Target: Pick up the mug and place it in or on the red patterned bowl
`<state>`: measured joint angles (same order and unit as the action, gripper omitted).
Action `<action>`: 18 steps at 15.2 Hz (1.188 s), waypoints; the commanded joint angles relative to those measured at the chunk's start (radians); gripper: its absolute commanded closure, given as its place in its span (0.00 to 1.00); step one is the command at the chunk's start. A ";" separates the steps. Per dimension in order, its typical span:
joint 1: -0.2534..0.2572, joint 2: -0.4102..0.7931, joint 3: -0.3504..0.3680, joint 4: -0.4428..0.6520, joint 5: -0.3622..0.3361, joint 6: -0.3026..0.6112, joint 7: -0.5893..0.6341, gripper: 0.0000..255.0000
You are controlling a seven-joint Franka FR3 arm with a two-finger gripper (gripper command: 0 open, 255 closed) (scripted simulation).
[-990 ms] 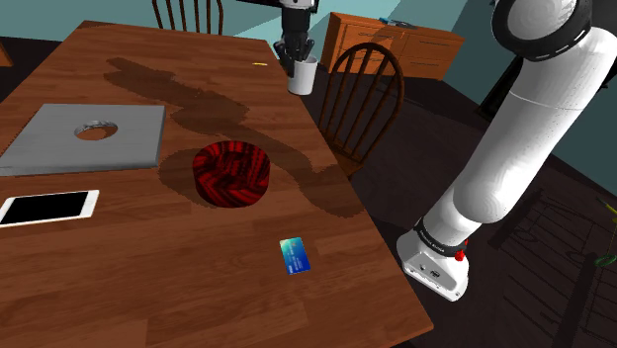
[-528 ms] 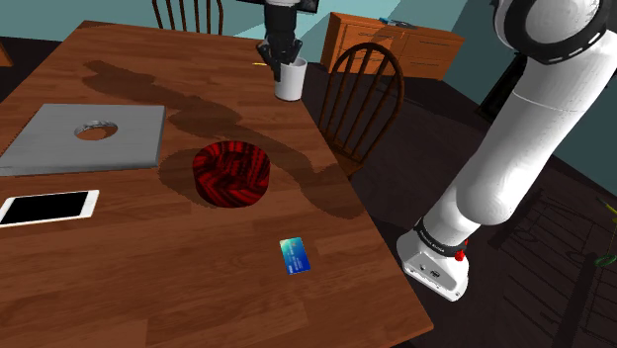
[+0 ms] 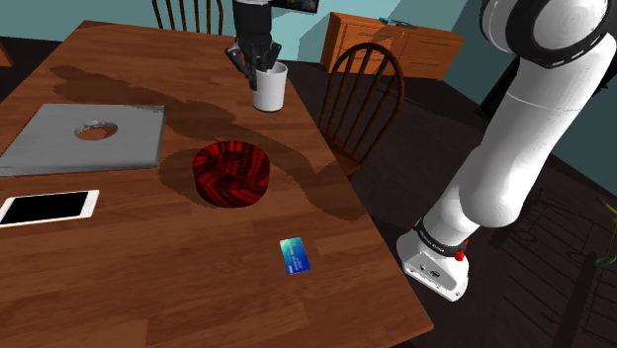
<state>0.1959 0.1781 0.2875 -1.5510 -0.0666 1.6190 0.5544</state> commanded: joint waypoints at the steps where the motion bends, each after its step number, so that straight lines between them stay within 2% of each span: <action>1: 0.027 0.009 0.018 0.013 -0.001 -0.006 0.045 1.00; 10: 0.178 0.149 0.090 0.216 -0.042 -0.082 0.255 1.00; 18: 0.168 0.136 0.087 0.089 -0.038 0.032 0.254 1.00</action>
<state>0.3643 0.3131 0.3750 -1.4490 -0.1039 1.6366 0.8084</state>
